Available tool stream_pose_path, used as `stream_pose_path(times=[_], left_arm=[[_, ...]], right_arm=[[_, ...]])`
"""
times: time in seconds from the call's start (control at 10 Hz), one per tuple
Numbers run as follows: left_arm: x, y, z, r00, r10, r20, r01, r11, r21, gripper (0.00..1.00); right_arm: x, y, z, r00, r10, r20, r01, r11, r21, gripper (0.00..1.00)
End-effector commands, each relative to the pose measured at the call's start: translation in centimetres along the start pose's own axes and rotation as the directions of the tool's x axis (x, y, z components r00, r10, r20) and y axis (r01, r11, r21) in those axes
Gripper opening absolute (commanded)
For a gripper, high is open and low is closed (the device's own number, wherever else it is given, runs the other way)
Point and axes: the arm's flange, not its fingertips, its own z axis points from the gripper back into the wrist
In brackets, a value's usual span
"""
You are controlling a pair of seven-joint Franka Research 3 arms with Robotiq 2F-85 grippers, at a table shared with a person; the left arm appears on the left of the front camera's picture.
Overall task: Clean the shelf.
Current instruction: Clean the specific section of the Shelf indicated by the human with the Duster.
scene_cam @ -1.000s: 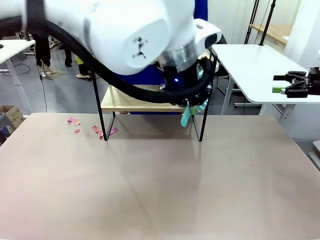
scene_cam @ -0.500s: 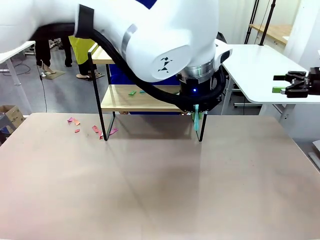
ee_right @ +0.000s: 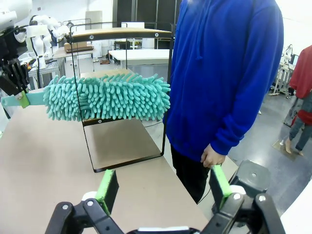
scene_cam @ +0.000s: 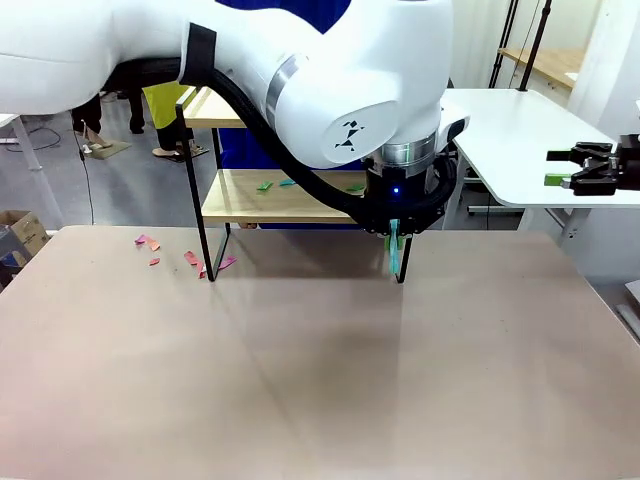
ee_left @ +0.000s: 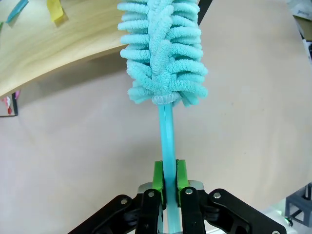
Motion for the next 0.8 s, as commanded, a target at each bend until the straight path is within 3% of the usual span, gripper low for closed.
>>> stream_pose_path(times=[0.0,0.7], left_arm=[[0.0,0.1,-0.1,1.000,0.001,-0.002,-0.001,1.000,0.002,0.13],[-1.8,5.6,-1.5,0.998,0.064,-0.001,-0.064,0.997,0.030,0.13]], right_arm=[[0.3,0.0,-0.2,1.000,0.006,0.001,-0.006,1.000,0.002,1.00],[0.3,0.0,-0.2,1.000,0.006,0.001,-0.006,1.000,0.002,1.00]])
